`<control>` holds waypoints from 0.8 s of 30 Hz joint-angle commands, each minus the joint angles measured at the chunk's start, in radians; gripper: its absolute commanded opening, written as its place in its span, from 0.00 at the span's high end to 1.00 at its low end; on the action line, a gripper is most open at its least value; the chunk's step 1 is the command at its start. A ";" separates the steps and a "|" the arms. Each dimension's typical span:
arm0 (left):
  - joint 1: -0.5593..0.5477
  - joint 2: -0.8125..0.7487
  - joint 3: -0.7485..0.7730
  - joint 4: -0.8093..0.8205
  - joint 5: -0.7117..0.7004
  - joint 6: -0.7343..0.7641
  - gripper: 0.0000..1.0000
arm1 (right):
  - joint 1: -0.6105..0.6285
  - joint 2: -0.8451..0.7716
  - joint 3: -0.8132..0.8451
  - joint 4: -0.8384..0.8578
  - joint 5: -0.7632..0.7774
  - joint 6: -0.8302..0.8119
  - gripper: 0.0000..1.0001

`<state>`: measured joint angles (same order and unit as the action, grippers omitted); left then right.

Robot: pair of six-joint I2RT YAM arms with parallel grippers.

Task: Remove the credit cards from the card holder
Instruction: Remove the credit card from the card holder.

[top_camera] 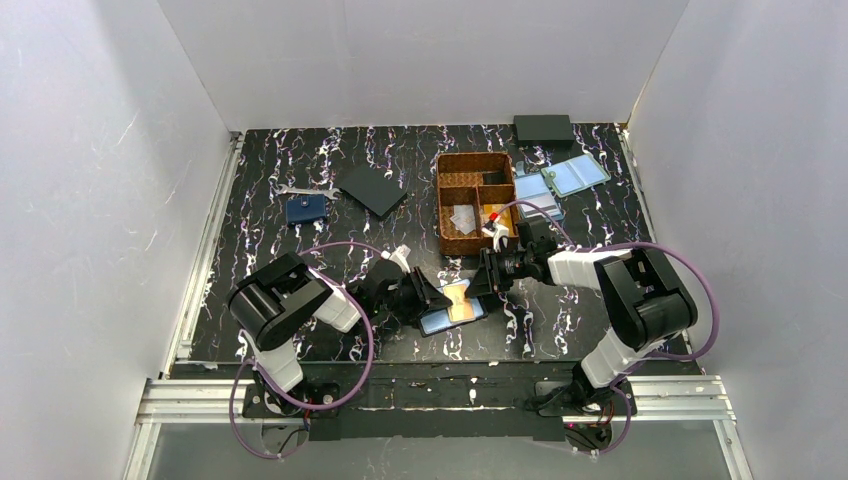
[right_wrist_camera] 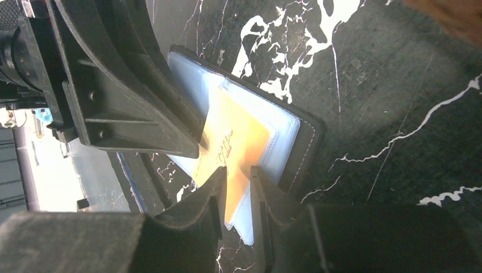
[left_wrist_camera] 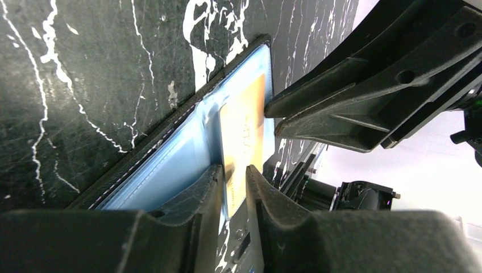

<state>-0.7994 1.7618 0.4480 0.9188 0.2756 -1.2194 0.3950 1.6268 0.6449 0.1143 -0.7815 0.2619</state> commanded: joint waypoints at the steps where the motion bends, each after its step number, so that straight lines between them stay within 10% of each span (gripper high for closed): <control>1: -0.002 0.025 0.007 -0.025 0.021 0.008 0.77 | 0.015 0.023 0.022 0.003 -0.018 0.009 0.71; 24: 0.010 0.110 -0.011 0.135 0.057 -0.070 0.90 | 0.038 0.047 0.029 -0.003 -0.023 0.018 0.79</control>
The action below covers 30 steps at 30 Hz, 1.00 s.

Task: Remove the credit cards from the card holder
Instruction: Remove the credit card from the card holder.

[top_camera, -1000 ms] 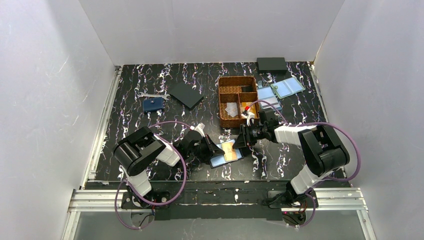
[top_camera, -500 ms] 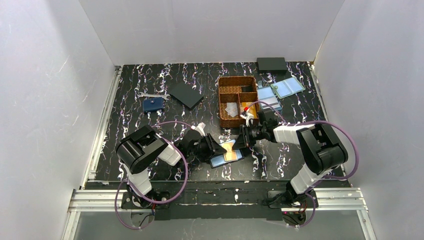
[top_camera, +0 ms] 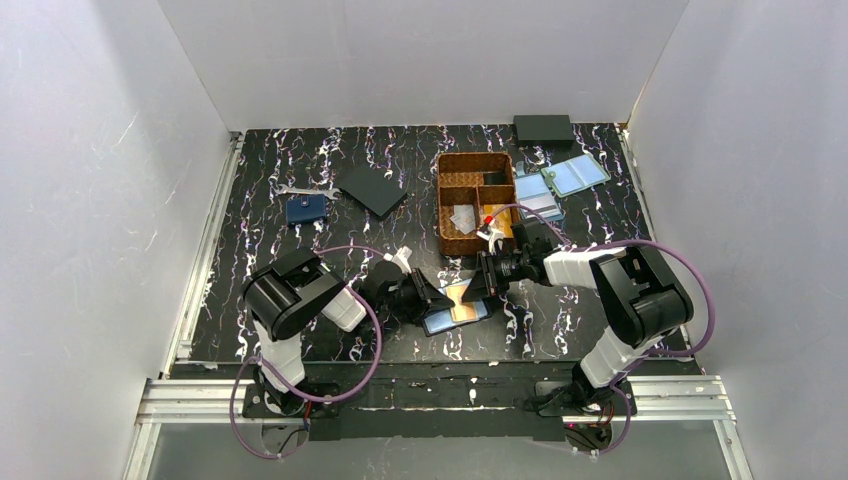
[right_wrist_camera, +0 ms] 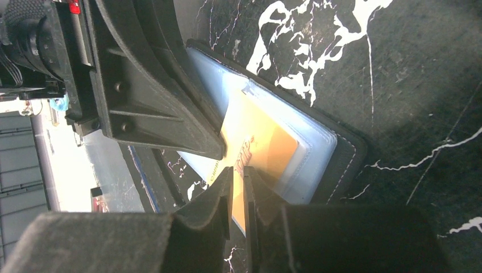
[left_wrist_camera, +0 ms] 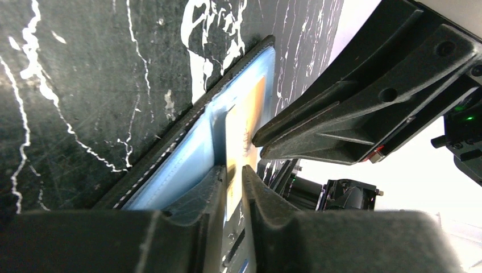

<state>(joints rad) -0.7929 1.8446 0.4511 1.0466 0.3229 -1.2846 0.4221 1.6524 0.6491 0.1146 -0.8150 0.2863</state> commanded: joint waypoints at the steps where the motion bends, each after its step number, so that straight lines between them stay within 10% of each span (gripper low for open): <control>1: 0.003 0.031 -0.015 0.013 0.010 -0.006 0.92 | 0.010 0.023 0.025 -0.005 0.010 -0.008 0.79; 15: 0.016 -0.007 -0.060 0.030 0.005 0.051 1.00 | -0.009 -0.114 0.041 -0.057 -0.020 -0.182 0.62; 30: 0.019 -0.005 -0.060 0.030 0.042 0.054 1.00 | -0.008 -0.006 0.074 -0.151 0.197 -0.185 0.69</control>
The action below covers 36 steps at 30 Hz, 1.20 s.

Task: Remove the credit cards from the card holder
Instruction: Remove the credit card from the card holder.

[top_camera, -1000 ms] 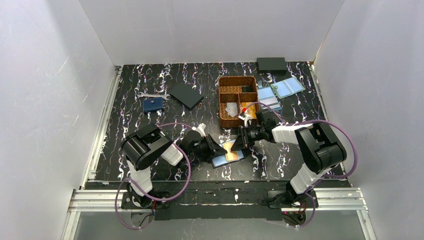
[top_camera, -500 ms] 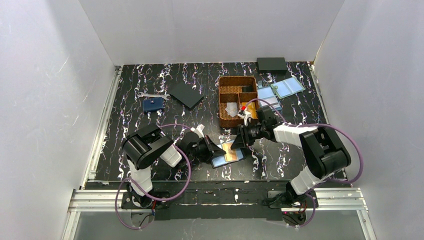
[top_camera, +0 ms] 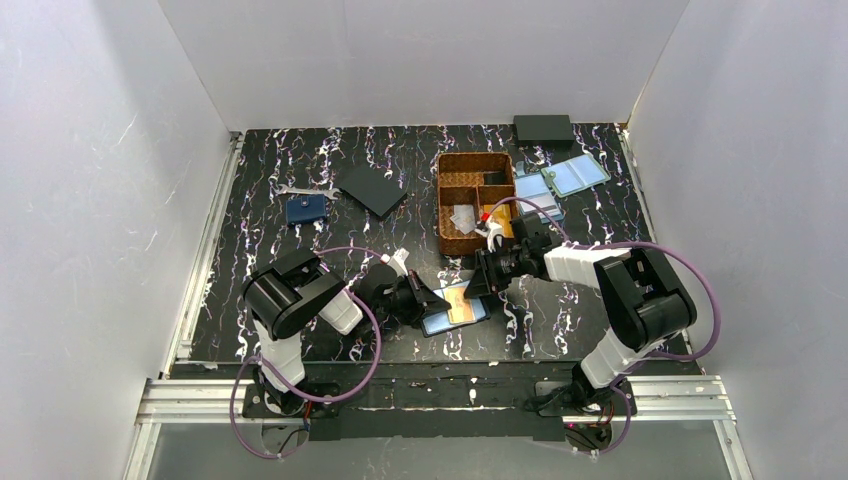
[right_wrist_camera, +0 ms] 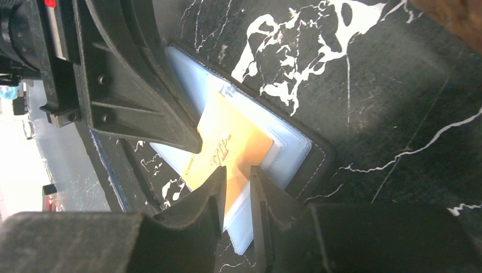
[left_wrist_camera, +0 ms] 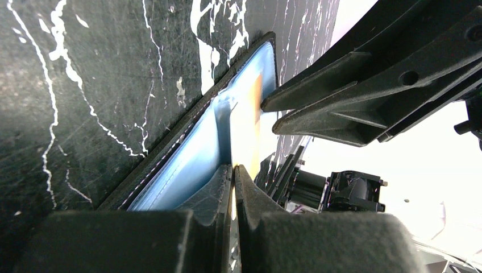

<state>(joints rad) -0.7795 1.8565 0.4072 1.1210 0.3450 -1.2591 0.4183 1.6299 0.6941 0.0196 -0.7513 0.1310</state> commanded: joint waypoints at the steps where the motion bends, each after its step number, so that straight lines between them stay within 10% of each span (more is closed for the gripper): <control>1: 0.007 -0.018 -0.019 -0.046 0.021 0.027 1.00 | -0.003 0.022 0.031 -0.062 0.146 -0.031 0.70; 36: 0.100 -0.176 -0.159 -0.086 0.074 0.017 1.00 | -0.003 -0.005 0.041 -0.073 0.117 -0.051 0.73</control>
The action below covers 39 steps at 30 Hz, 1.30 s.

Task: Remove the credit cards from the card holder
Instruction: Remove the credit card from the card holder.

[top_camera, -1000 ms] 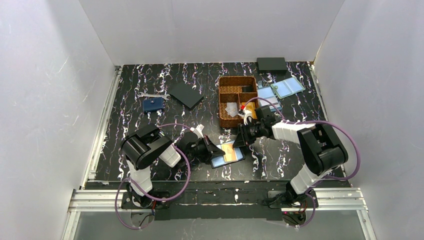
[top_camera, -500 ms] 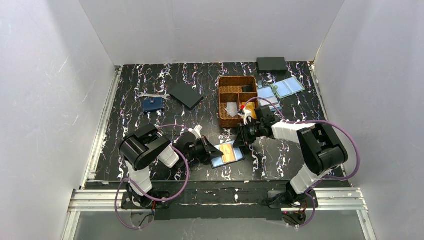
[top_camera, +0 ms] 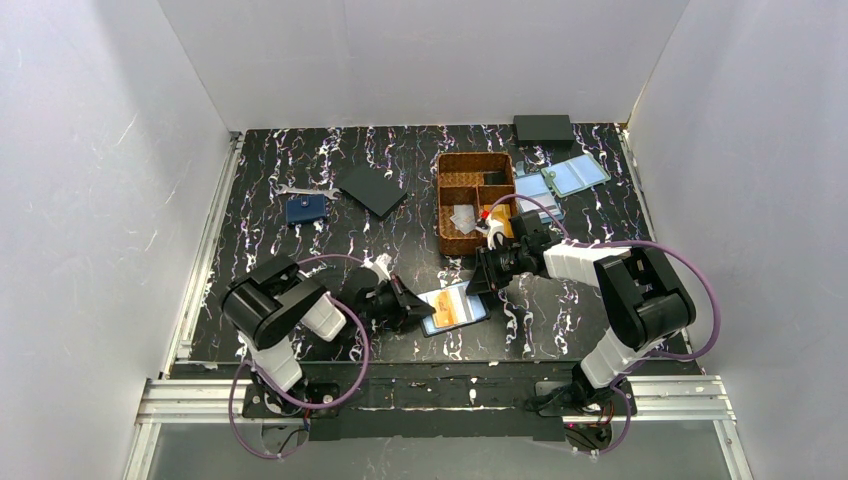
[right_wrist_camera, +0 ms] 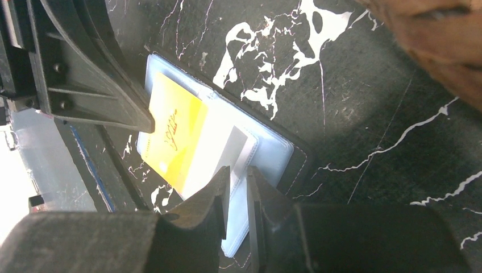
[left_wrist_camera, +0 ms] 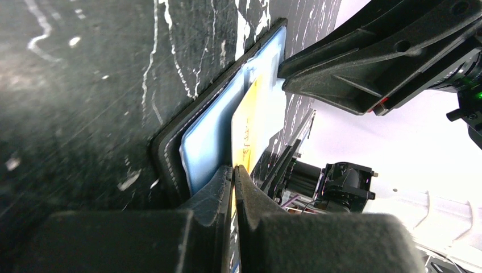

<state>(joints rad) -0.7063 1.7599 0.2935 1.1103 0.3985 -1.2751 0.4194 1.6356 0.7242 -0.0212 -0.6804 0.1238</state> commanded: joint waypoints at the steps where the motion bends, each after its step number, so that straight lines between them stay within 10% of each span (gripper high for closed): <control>1: 0.033 -0.098 -0.054 -0.078 0.023 0.035 1.00 | -0.004 -0.019 0.011 -0.033 0.030 -0.048 0.73; 11: 0.065 -0.384 -0.102 -0.206 0.011 0.184 1.00 | -0.004 -0.161 0.034 -0.117 -0.171 -0.221 0.60; 23: -0.007 -0.633 -0.038 -0.262 0.027 0.482 1.00 | -0.037 -0.298 0.088 -0.436 -0.444 -0.668 0.11; 39: -0.134 -0.496 0.121 -0.190 -0.055 0.581 1.00 | -0.039 -0.290 0.012 -0.169 -0.614 -0.354 0.09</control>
<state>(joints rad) -0.8276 1.2491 0.3698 0.8696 0.3641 -0.7227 0.3836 1.3518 0.7567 -0.3092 -1.2274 -0.3508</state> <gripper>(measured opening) 0.009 0.936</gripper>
